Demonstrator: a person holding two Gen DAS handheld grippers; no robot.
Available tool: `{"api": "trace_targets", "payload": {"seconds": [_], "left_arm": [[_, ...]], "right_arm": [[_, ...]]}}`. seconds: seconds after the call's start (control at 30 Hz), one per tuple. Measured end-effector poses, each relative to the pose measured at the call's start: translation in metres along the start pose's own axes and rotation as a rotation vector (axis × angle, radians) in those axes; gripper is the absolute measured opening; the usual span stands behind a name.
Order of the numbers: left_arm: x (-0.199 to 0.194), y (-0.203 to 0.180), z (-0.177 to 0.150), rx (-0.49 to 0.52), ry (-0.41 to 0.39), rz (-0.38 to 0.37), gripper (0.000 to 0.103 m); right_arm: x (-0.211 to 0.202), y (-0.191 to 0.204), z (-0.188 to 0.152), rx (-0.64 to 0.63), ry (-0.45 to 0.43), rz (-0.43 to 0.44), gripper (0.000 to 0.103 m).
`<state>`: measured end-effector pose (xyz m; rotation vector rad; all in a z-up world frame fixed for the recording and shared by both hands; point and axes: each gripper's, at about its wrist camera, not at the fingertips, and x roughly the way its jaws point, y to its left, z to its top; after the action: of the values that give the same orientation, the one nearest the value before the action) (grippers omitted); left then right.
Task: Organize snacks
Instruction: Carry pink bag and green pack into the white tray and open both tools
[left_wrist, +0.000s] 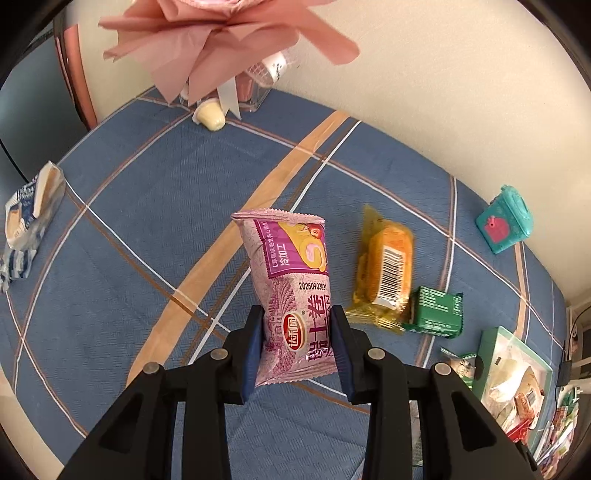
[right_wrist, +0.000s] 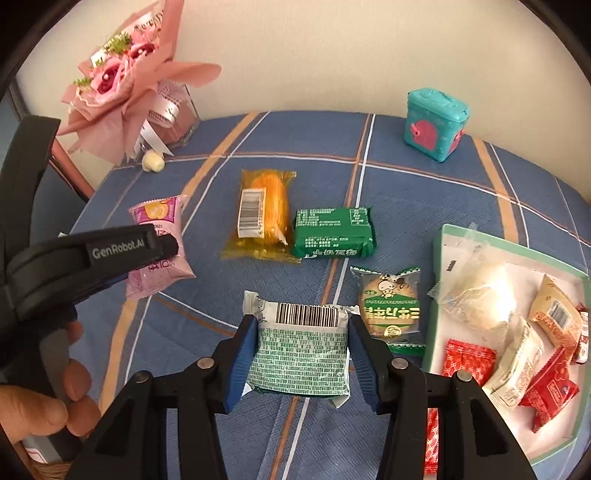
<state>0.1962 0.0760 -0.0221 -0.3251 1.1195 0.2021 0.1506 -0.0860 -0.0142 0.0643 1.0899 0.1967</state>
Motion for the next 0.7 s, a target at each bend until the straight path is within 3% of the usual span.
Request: {"api": "trace_targets", "payload": {"seconds": [0.33,0.7], "left_arm": [[-0.030,-0.016,-0.012,0.060,-0.060,0.002,0.037],[-0.064,-0.078,-0.034,0.205,-0.108,-0.077,0.037]], "right_arm": [[-0.022,-0.046,0.005,0.114,-0.025,-0.024,0.052],[-0.061,-0.137,0.003,0.327,-0.081,-0.062,0.052]]}}
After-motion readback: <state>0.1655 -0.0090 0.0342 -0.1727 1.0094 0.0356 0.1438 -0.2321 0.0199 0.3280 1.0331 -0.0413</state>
